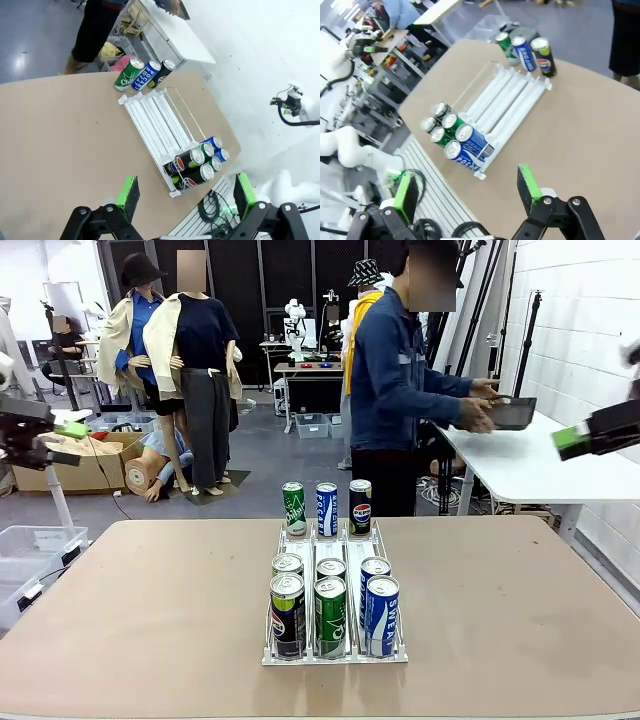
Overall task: Retrieve and hand over the desired beverage to the person.
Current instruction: Pick up a can of the same type that the person held from the Automatic Can Dispenser.
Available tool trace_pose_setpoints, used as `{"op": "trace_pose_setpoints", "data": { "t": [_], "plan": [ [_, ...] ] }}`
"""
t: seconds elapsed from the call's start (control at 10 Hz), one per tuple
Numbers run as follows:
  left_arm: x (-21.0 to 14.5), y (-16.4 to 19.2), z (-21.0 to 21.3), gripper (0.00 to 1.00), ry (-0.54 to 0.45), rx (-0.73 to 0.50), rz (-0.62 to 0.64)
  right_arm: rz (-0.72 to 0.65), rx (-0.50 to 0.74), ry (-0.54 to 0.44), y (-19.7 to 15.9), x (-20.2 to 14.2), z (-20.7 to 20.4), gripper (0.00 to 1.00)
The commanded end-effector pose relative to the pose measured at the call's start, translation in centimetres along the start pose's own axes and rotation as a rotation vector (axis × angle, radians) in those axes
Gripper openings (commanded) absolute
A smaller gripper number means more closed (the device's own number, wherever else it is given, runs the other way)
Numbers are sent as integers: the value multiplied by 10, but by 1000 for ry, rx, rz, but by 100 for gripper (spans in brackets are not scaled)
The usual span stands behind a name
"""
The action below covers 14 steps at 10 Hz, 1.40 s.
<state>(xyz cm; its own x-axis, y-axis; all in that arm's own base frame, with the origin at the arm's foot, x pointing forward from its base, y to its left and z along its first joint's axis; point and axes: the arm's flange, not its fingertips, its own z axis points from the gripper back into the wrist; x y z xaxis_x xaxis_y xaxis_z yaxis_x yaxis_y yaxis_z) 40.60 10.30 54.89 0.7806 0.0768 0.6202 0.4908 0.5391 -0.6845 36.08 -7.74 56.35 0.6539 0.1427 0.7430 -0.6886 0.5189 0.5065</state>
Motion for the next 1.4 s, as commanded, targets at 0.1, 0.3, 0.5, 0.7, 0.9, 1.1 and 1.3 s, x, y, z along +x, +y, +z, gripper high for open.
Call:
{"op": "trace_pose_setpoints", "data": {
  "t": [0.1, 0.3, 0.5, 0.7, 0.9, 1.1, 1.3],
  "plan": [
    [5, 21, 9, 100, -37, -43, 22, -14, 92, -87, -26, -35, 29, 100],
    [5, 25, 10, 100, -22, -45, 15, -41, 111, -116, -41, -52, 47, 100],
    [3, 28, 13, 100, -23, -43, 15, -30, 148, -121, -46, -57, 51, 100],
    [3, 31, 16, 100, -14, -58, 6, -39, 150, -123, -46, -53, 51, 100],
    [-3, 41, 25, 100, -12, -77, 21, -53, 152, -135, -46, -54, 51, 100],
    [-8, 59, 28, 100, -26, -95, 45, -54, 157, -139, -47, -53, 51, 100],
    [-10, 59, 38, 100, -69, -111, 36, -54, 161, -125, -49, -53, 52, 100]
  ]
}}
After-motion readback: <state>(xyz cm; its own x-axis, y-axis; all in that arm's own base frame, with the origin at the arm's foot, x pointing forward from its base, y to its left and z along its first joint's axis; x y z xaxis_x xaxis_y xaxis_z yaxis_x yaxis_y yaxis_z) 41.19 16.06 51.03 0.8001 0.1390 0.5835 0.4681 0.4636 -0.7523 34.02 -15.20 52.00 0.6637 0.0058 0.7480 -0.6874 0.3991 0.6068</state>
